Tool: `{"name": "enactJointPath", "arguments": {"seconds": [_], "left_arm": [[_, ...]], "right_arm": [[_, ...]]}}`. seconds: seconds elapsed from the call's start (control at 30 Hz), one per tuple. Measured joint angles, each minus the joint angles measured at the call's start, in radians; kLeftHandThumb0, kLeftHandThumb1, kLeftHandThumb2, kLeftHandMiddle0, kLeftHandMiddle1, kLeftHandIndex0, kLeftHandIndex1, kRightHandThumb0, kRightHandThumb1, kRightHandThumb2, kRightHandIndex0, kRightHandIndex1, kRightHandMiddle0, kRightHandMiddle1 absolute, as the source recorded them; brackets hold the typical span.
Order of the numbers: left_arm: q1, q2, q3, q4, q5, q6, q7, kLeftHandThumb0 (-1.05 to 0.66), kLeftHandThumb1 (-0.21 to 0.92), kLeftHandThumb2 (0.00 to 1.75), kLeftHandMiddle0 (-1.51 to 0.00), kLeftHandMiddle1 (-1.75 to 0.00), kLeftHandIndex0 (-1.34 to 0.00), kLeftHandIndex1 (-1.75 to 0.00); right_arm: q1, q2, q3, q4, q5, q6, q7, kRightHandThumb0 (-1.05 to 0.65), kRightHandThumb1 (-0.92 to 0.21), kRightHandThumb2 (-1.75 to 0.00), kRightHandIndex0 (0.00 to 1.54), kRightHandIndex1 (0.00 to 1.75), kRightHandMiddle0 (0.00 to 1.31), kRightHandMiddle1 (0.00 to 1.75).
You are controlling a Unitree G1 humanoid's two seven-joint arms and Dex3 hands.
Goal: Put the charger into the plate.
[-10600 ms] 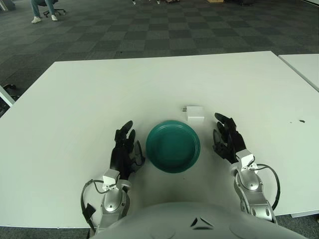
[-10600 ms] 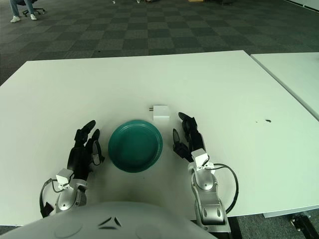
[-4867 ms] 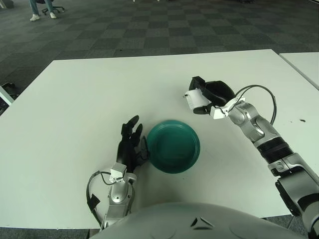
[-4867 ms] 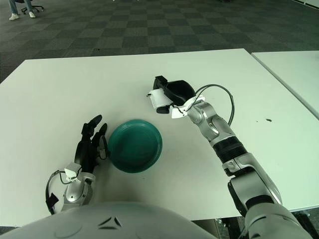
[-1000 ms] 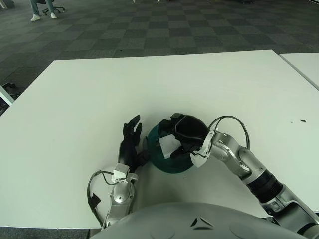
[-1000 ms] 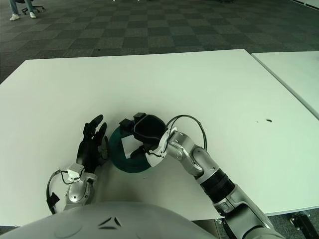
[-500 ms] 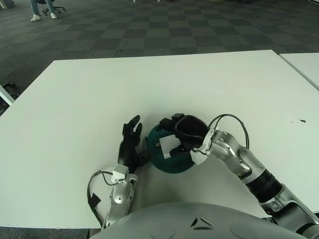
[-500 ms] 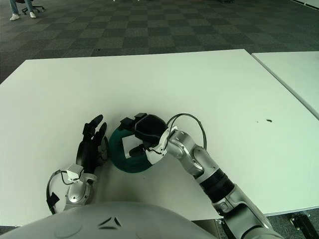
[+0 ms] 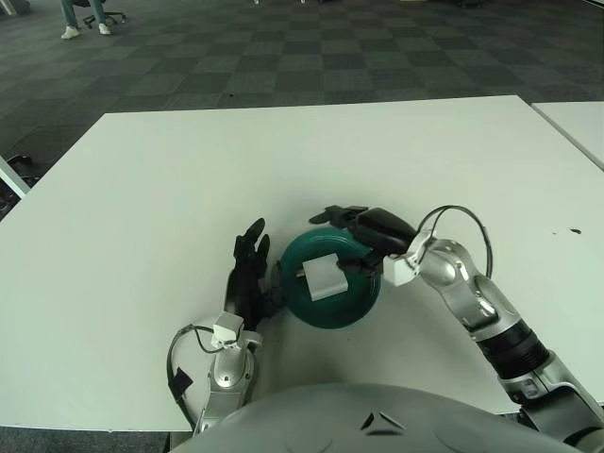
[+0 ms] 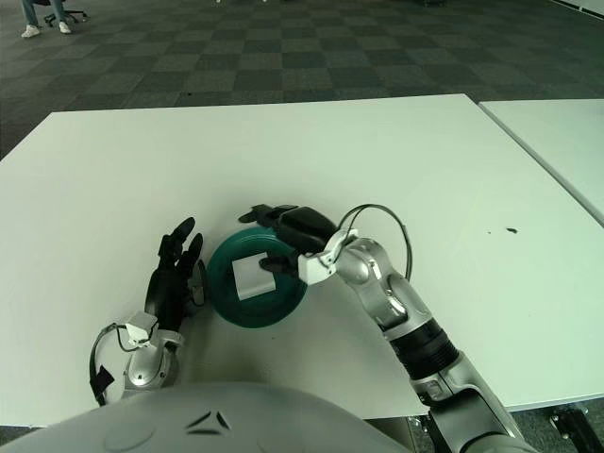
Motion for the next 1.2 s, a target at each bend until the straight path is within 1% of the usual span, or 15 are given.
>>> {"name": "enactJointPath", "arguments": {"seconds": [0.07,0.17,0.2,0.3,0.4,0.53,0.67,0.73,0.9,1.2], "left_arm": [[0.004,-0.001,0.0,-0.003,0.002,0.001,0.005,-0.94,0.92,0.98,-0.39,-0.04,-0.07,-0.84],[0.007,-0.002,0.001,-0.004,-0.002,0.004,0.006,-0.94,0.92,0.97,-0.42,-0.05,-0.08,-0.86],[0.007,-0.003,0.002,-0.005,-0.005,0.007,0.006,-0.94,0.92,0.97,-0.44,-0.06,-0.09,-0.87],[0.009,-0.003,0.003,-0.009,-0.019,0.018,0.004,-0.93,0.92,0.98,-0.47,-0.07,-0.09,-0.87],[0.009,-0.003,0.003,-0.015,-0.034,0.026,-0.002,-0.92,0.92,0.99,-0.48,-0.07,-0.09,-0.87],[0.013,-0.004,0.003,-0.026,-0.043,0.04,-0.005,-0.91,0.92,1.0,-0.48,-0.06,-0.07,-0.85],[0.021,-0.004,0.004,-0.035,-0.046,0.045,-0.008,-0.91,0.92,1.0,-0.48,-0.06,-0.05,-0.84],[0.025,-0.004,0.004,-0.038,-0.047,0.046,-0.009,-0.91,0.92,1.0,-0.48,-0.06,-0.04,-0.84],[0.035,-0.001,0.007,-0.051,-0.048,0.056,-0.011,-0.91,0.92,1.01,-0.48,-0.05,-0.03,-0.83],[0.047,0.002,0.01,-0.07,-0.059,0.072,-0.021,-0.91,0.92,1.01,-0.44,-0.02,-0.01,-0.82]], "right_arm": [[0.033,0.026,-0.043,-0.013,0.066,0.058,-0.014,-0.95,-0.92,-1.0,0.25,0.01,0.0,0.35],[0.101,0.111,-0.103,-0.018,0.146,0.137,-0.089,-0.94,-0.92,-0.98,0.28,0.02,0.0,0.41],[0.125,0.137,-0.119,-0.018,0.164,0.159,-0.116,-0.93,-0.92,-0.98,0.3,0.02,0.0,0.47],[0.184,0.202,-0.155,-0.017,0.211,0.214,-0.177,-0.92,-0.92,-0.98,0.36,0.03,0.0,0.59],[0.219,0.232,-0.172,-0.016,0.243,0.254,-0.195,-0.9,-0.92,-0.98,0.41,0.03,0.0,0.69],[0.235,0.251,-0.222,-0.016,0.318,0.284,-0.2,-0.87,-0.92,-0.96,0.49,0.05,0.03,0.78],[0.239,0.255,-0.282,-0.007,0.39,0.292,-0.201,-0.84,-0.92,-0.93,0.53,0.06,0.05,0.81],[0.245,0.255,-0.302,-0.006,0.409,0.294,-0.204,-0.83,-0.92,-0.92,0.55,0.06,0.06,0.82],[0.26,0.262,-0.326,-0.002,0.439,0.317,-0.224,-0.8,-0.92,-0.89,0.58,0.07,0.08,0.83],[0.285,0.285,-0.342,0.017,0.476,0.298,-0.257,-0.76,-0.92,-0.87,0.62,0.08,0.12,0.85]]}}
